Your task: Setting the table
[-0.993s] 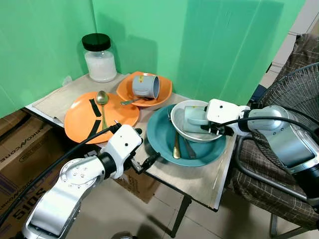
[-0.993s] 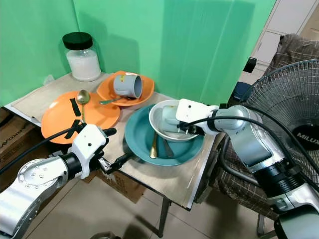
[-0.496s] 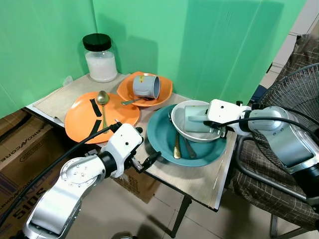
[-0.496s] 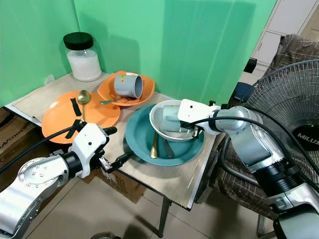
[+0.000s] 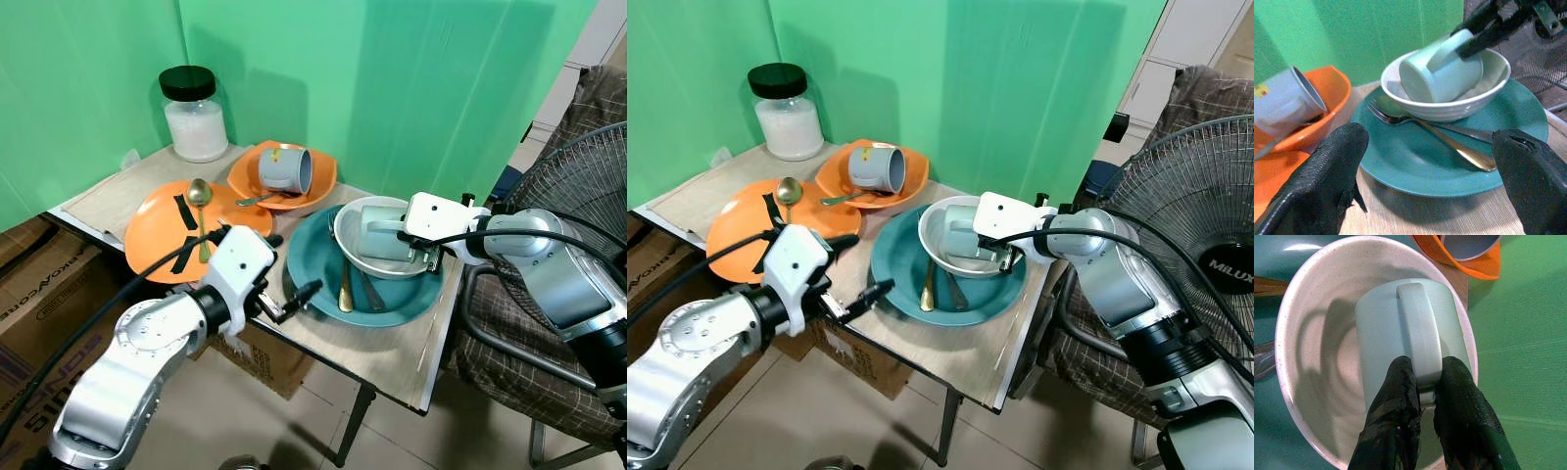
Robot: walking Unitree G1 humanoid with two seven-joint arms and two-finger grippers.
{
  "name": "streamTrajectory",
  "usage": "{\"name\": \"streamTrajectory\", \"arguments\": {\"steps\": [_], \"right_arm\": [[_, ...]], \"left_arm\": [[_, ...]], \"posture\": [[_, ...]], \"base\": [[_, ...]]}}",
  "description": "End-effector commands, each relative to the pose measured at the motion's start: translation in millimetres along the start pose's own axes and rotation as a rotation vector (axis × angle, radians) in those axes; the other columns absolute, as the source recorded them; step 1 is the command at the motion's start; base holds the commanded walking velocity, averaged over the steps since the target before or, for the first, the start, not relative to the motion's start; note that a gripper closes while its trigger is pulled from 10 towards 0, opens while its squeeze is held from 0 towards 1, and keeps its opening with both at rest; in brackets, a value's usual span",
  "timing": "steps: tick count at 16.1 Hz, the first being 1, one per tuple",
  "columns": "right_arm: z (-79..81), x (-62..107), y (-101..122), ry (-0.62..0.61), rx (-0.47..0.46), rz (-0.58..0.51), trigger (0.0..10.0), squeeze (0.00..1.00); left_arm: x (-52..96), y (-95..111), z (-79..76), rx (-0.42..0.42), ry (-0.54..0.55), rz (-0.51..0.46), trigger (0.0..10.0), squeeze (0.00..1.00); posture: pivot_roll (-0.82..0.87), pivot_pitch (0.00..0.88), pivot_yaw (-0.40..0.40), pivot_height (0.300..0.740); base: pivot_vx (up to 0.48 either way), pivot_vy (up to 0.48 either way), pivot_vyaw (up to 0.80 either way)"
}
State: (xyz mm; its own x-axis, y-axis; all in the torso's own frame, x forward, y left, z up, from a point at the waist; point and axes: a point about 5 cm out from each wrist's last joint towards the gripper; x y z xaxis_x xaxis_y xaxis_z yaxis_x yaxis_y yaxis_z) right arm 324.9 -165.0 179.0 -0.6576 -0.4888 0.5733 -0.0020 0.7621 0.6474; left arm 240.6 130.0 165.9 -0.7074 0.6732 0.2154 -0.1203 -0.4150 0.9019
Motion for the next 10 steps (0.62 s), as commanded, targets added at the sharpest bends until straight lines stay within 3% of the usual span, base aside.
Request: {"name": "streamTrajectory", "arguments": {"steps": [1,4,7,8,10], "right_arm": [[-3.5,1.2,6,-0.011,0.011,-0.026,0.0,0.00],[-11.2,4.7,25,-0.044,0.087,-0.089,0.0,0.00],[-15.6,11.0,47,-0.067,0.222,-0.136,0.0,0.00],[-16.6,13.8,53,-0.074,0.269,-0.138,0.0,0.00],[-16.6,18.5,61,-0.075,0.353,-0.138,0.0,0.00]], "left_arm": [[-0.8,4,9.1,0.012,0.016,-0.040,10.0,1.00],[-3.9,12,20.1,-0.022,-0.070,-0.096,10.0,1.00],[-10.8,28,37.5,-0.076,-0.149,-0.158,10.0,1.00],[-15.2,31,40.2,-0.095,-0.193,-0.166,10.0,0.00],[-26.6,35,49.4,-0.162,-0.213,-0.173,10.0,0.00]], "posture": [[0.16,0.000,-0.038,0.740],[0.18,0.000,-0.039,0.740],[0.18,0.000,-0.032,0.740],[0.18,0.000,-0.032,0.740],[0.18,0.000,-0.031,0.740]], "base": [[0.000,0.000,0.00],[0.000,0.000,0.00],[0.000,0.000,0.00],[0.000,0.000,0.00],[0.000,0.000,0.00]]}}
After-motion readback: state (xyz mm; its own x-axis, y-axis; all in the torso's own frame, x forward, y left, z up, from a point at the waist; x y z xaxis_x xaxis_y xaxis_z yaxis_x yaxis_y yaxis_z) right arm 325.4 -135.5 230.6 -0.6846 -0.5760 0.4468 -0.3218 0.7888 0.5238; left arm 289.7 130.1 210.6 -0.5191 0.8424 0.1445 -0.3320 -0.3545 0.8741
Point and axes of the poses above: a point about 5 cm out from each wrist's last joint towards the gripper, its own x axis pointing back from the gripper into the wrist, its own y axis along the axis of the wrist's last joint, z = x × y, and after that the axes turned 11 degrees about -x, right-handed
